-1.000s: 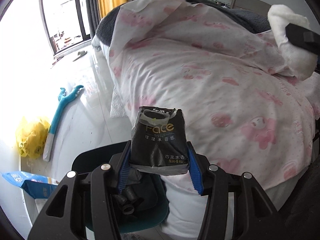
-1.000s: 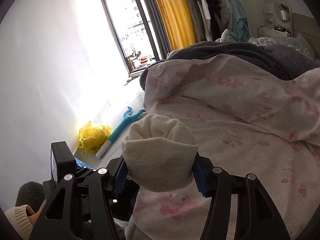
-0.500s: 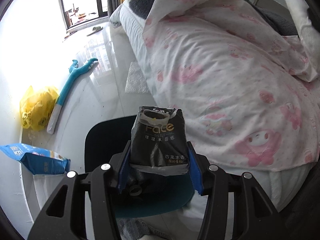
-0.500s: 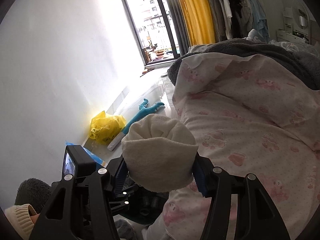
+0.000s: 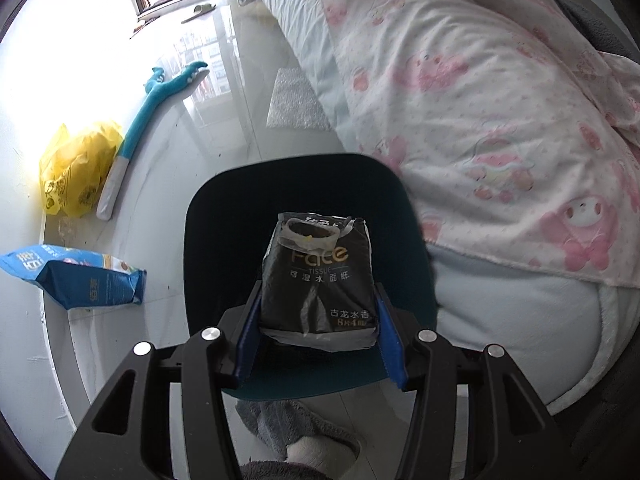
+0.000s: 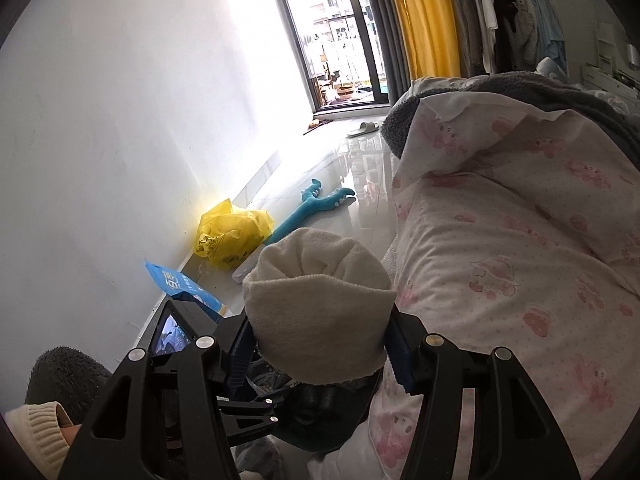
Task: Collect trash
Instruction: 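Open the left tool over the bin while the right tool lowers and releases the sock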
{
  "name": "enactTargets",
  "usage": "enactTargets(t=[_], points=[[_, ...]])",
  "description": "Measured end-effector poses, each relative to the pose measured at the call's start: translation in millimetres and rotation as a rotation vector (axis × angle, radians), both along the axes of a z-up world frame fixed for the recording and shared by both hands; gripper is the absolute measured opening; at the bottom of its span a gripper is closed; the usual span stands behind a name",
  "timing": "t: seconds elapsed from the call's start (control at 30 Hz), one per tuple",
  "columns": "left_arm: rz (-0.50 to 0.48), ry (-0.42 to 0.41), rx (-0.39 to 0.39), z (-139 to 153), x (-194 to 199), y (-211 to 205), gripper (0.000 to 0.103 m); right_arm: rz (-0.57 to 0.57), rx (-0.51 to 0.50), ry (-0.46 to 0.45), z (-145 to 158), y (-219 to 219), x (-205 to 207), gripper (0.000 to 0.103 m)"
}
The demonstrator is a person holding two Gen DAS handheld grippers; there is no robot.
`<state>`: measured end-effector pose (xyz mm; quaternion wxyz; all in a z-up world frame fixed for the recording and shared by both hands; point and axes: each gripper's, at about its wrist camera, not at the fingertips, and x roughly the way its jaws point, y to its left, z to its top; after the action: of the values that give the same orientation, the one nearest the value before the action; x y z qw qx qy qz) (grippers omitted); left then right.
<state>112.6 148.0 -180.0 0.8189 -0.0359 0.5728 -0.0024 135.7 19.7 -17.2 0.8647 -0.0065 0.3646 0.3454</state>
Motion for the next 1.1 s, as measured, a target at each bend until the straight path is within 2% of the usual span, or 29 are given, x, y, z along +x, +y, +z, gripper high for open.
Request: enactTargets(t=[0.27,0.4,0.63,0.8,1.1], points=[[0.027,0.047,-0.011,-9,-9,18,0.056,0.037,-0.015,0.027,-9,23,0,0.058],[0.05,0.058,-0.024,-11,-14,28,0.068,0.049,-0.024,0.032,-12,32,0,0.058],[0.087,0.044,-0.042,-7,-24,47,0.077,0.062,-0.045,0.055,-22,49,0,0.058],[0.109,-0.017,-0.06,3,-32,61,0.083,0.07,-0.091,0.079,-36,65,2,0.058],[0.147,-0.205,-0.022,35,-49,81,0.083,0.059,-0.166,0.165,-67,82,12,0.058]])
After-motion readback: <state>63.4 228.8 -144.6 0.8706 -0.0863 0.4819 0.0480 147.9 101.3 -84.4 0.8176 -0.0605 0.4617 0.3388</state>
